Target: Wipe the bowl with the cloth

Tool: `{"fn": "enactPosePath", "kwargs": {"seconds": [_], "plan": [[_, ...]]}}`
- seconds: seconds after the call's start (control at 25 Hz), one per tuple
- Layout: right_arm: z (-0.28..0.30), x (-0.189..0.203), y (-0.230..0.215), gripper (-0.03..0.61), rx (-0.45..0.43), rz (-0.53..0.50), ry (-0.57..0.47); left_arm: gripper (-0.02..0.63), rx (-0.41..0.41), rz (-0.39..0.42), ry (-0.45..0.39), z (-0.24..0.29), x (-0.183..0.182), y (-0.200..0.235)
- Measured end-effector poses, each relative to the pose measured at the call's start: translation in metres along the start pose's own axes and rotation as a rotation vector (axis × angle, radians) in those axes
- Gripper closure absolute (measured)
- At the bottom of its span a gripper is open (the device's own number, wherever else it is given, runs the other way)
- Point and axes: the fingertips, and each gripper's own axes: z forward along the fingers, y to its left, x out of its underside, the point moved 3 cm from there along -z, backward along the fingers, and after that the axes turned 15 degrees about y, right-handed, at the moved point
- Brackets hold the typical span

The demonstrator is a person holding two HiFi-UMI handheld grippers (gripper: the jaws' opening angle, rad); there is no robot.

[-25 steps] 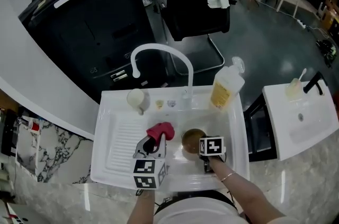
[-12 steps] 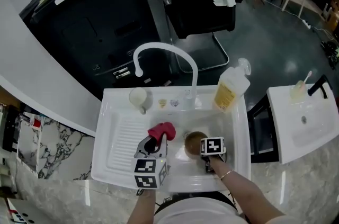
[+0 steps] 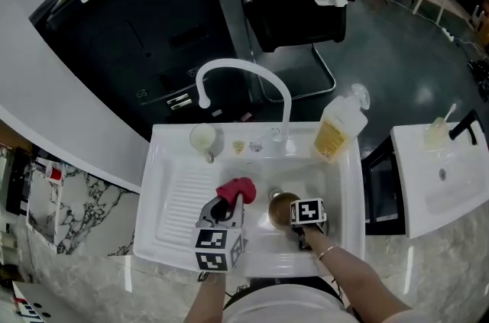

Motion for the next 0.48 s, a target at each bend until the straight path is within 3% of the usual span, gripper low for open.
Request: {"fn": "enactPosePath", "kwargs": {"seconds": [0.48], "plan": [[0.0037,0.0013,-0.0049,0.55,0.039,0.006,0.014,0.566,0.004,-0.009,0.014,-0.0001,0.005,0.0012]]}}
